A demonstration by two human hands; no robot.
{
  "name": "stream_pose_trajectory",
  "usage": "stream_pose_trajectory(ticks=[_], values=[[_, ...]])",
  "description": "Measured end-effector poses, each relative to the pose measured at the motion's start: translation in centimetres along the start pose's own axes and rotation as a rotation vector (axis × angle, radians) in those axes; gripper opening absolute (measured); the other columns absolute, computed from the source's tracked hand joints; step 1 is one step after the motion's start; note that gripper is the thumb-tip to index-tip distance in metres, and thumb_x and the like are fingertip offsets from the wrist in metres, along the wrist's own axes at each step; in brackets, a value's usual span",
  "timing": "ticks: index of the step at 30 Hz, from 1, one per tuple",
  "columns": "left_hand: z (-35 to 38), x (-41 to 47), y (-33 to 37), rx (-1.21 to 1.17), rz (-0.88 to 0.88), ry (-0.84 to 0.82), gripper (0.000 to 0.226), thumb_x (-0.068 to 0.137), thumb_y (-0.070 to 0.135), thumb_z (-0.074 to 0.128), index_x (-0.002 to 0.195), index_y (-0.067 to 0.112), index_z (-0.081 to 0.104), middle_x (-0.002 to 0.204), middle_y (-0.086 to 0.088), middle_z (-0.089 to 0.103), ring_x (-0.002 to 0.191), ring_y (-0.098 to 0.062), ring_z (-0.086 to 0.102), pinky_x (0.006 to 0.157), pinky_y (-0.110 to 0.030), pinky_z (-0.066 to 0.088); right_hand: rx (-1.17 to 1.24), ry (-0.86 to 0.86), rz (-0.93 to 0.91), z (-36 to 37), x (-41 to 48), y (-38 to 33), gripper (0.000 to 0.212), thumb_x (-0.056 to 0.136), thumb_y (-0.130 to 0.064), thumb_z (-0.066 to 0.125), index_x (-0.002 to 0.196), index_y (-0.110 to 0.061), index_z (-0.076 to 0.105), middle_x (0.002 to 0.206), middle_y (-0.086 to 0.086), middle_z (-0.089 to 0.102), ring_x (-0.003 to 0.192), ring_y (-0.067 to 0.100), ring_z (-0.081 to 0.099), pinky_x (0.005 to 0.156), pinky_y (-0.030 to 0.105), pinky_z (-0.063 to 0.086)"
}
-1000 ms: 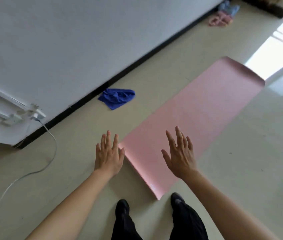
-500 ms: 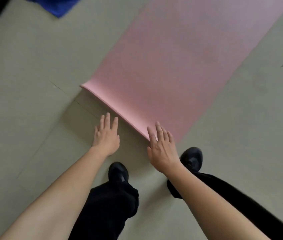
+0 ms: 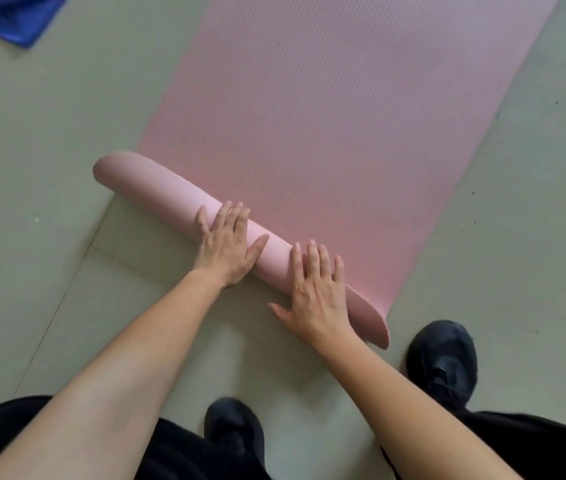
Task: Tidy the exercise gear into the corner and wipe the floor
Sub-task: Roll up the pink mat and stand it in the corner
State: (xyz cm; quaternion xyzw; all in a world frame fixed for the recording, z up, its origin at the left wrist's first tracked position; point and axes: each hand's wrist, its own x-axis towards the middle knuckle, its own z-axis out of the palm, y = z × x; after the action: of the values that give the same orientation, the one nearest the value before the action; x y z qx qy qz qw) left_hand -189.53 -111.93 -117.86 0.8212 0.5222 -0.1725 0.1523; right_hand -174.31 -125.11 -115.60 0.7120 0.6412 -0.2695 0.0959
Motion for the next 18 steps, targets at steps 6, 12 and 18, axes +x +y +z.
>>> stream_pose_trajectory(ticks=[6,12,18], values=[[-0.6,2.9,0.7,0.087,0.137,0.195,0.061,0.094,0.058,0.027,0.098,0.012,0.066,0.109,-0.011,0.062,0.102,-0.032,0.057,0.106,-0.055,0.028,0.086,-0.012,0.035,-1.5,4.7,3.6,0.088,0.064,-0.064,0.072,0.135,-0.021,0.044,0.118,0.011,0.052,0.111,0.033,0.044,0.098,0.044,0.036],[-3.8,3.7,0.4,0.228,0.309,0.038,0.073,0.093,0.067,0.010,0.079,0.016,0.061,0.080,-0.013,0.070,0.075,-0.032,0.063,0.074,-0.039,0.044,0.434,-0.160,0.061,-4.4,5.6,6.6,0.069,0.072,-0.056,0.076,0.131,-0.031,0.052,0.115,0.004,0.065,0.114,0.025,0.053,0.088,0.035,0.047],[-7.0,9.6,2.8,0.196,0.215,-0.210,0.072,0.098,0.063,0.022,0.100,0.012,0.072,0.108,-0.021,0.069,0.102,-0.036,0.063,0.076,-0.037,0.040,0.281,-0.013,0.133,-5.4,6.4,6.5,0.058,0.077,-0.067,0.061,0.113,-0.021,0.066,0.114,0.007,0.061,0.112,0.027,0.058,0.082,0.036,0.041]])
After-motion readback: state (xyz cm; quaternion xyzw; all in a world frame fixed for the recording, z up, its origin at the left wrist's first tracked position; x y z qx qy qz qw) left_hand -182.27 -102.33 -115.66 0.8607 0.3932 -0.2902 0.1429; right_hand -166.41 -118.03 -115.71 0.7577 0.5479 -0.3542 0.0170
